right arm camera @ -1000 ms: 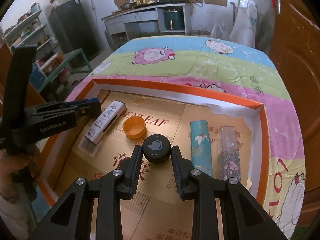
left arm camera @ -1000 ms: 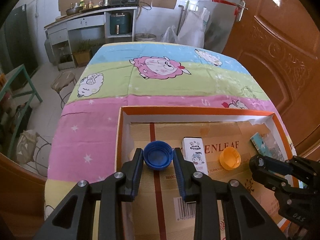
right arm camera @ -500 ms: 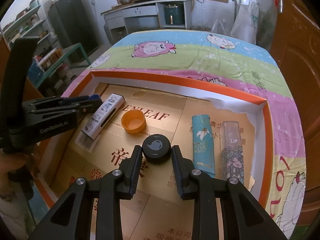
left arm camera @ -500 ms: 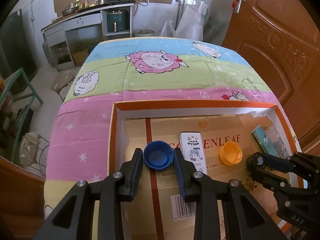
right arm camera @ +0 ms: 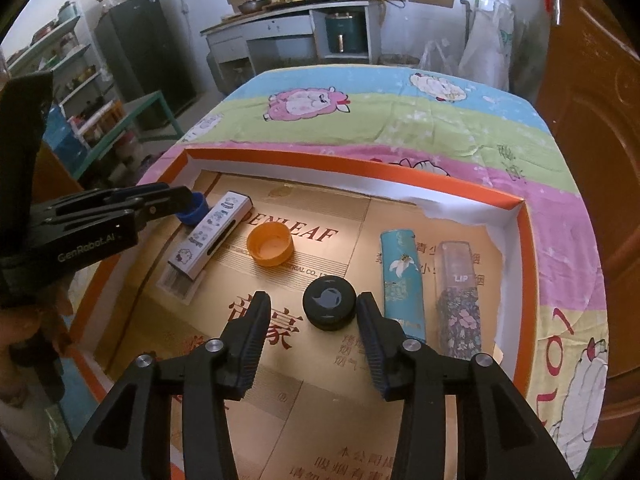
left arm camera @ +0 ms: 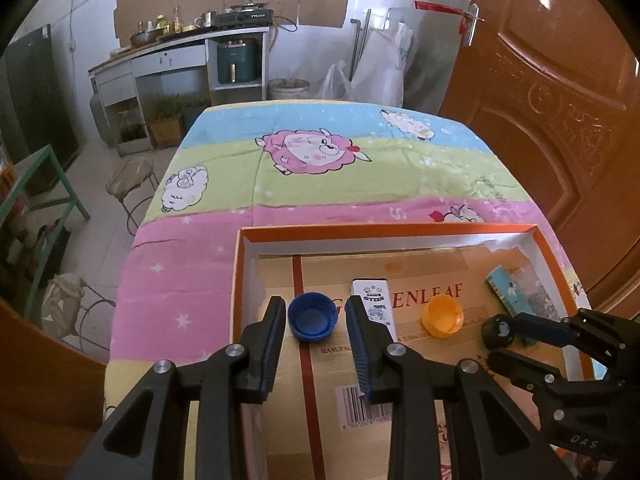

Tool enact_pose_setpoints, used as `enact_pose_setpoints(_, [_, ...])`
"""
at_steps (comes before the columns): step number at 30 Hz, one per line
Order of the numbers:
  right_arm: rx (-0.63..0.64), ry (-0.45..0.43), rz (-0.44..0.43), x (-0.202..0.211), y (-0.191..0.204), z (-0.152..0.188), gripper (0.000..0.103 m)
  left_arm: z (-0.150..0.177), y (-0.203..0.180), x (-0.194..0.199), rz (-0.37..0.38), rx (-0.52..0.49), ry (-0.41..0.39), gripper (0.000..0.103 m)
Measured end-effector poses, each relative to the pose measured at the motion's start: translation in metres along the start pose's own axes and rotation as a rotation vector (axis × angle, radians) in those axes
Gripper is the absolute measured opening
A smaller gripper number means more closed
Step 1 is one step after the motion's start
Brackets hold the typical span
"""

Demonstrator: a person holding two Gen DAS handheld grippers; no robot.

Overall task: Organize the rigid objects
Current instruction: 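Lower the black cap into the lid and open the right tool while the left tool releases the blue cap, then withdraw both tools from the box lid toward the remaining items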

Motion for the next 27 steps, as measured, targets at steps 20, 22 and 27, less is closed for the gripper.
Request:
enact_pose_setpoints(20, [-0.005, -0.033, 0.006, 0.042, 0.013, 0.013, 0.046, 0.009, -0.001, 0.044, 0.010, 0.025, -0.046, 0.031])
enact_pose_setpoints(22, [-0.005, -0.037, 0.007, 0.047, 0.014, 0.014, 0.046, 0.012, -0.001, 0.049, 0.011, 0.029, -0.049, 0.031])
enact_pose_setpoints(27, [-0.008, -0.043, 0.009, 0.059, 0.019, 0.020, 0.046, 0.019, 0.000, 0.059, 0.017, 0.042, -0.052, 0.031])
Point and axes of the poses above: each gripper's, at about its wrist camera, not at the fingertips, and x roughly against the way its jaws point, y to its left, z to its underside, the point moved 4 cm from there along -x, roughly the way its jaws point, and after that the axes turned 6 degrees about x, right-handed, at the moved point
